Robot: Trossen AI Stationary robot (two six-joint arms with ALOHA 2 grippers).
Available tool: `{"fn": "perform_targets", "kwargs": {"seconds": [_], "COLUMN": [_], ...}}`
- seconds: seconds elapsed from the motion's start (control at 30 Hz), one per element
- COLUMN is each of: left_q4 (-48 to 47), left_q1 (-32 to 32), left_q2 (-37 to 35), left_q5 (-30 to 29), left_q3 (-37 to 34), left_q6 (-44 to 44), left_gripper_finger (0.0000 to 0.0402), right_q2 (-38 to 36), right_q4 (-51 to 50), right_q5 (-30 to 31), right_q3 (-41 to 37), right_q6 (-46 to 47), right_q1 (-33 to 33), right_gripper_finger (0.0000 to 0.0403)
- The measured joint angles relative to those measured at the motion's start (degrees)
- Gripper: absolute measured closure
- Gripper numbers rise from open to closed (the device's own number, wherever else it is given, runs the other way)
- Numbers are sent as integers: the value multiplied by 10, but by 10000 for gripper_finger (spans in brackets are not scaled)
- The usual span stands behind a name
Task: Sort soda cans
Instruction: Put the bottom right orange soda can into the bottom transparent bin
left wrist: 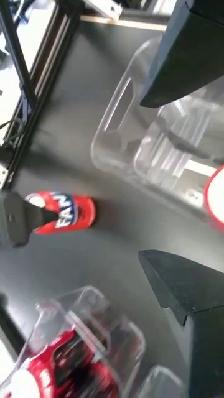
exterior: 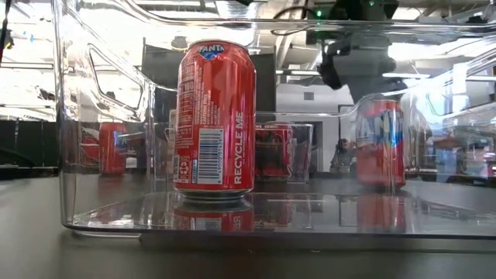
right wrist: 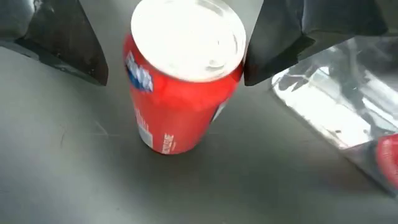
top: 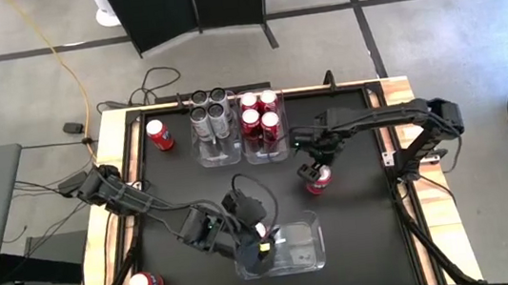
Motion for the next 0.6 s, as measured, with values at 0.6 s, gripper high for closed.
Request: {"fn": "perform_targets", "kwargs": {"seconds": [0.6], "left_q4": [178], "left_q1": [155], "left_q2": [0], "left_q5": [76], "left_q3": [-5], "left_q6": [355], "left_gripper_finger": [12], "right_q2": [-229], "right_q4": [-136], "right_q5": [185], "right_q3": [2], "right_q6": [0], "right_q1": [58], "right_gripper_finger": [70]}}
